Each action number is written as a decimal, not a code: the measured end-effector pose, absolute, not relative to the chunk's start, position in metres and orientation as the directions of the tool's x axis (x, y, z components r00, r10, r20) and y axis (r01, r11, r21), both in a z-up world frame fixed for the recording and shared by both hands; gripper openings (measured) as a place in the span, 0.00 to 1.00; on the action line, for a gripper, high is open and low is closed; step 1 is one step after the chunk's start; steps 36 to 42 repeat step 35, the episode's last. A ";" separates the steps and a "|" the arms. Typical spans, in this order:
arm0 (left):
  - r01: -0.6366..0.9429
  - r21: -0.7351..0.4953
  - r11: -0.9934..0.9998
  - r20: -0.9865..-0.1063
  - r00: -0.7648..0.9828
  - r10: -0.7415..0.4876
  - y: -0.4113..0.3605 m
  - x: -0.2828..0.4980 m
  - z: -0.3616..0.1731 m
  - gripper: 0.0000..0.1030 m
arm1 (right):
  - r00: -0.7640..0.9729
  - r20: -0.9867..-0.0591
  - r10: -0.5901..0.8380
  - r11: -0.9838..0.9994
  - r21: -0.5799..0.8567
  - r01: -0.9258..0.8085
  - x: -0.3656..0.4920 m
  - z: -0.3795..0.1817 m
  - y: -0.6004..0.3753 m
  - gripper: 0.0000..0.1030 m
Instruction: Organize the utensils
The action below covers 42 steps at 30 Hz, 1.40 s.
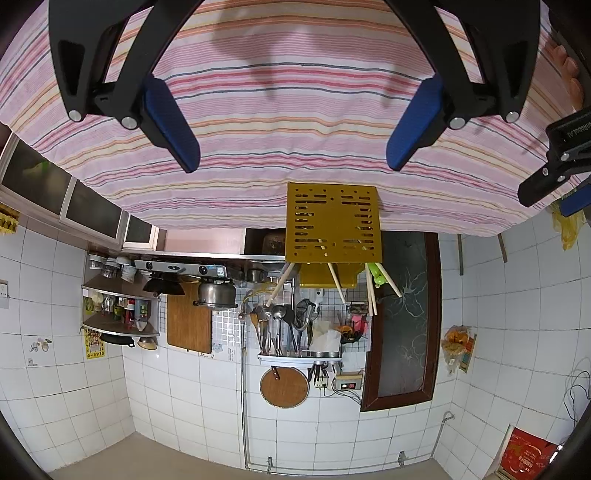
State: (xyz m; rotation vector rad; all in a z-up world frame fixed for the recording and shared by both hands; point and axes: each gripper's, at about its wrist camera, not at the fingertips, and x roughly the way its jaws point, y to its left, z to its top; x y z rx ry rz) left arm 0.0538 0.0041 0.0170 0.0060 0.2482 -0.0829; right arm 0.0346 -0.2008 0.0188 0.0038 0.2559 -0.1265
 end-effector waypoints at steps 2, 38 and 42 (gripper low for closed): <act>0.083 -0.009 0.996 -0.249 0.965 -0.083 0.005 0.055 0.017 0.95 | 0.960 -0.253 -0.124 0.992 -0.012 0.125 0.035 0.019 -0.201 0.96; 0.085 -0.020 0.996 -0.268 0.960 -0.087 0.006 0.061 0.015 0.95 | 0.958 -0.257 -0.125 0.992 -0.009 0.127 0.036 0.018 -0.204 0.96; 0.085 -0.020 0.996 -0.268 0.960 -0.087 0.006 0.061 0.015 0.95 | 0.958 -0.257 -0.125 0.992 -0.009 0.127 0.036 0.018 -0.204 0.96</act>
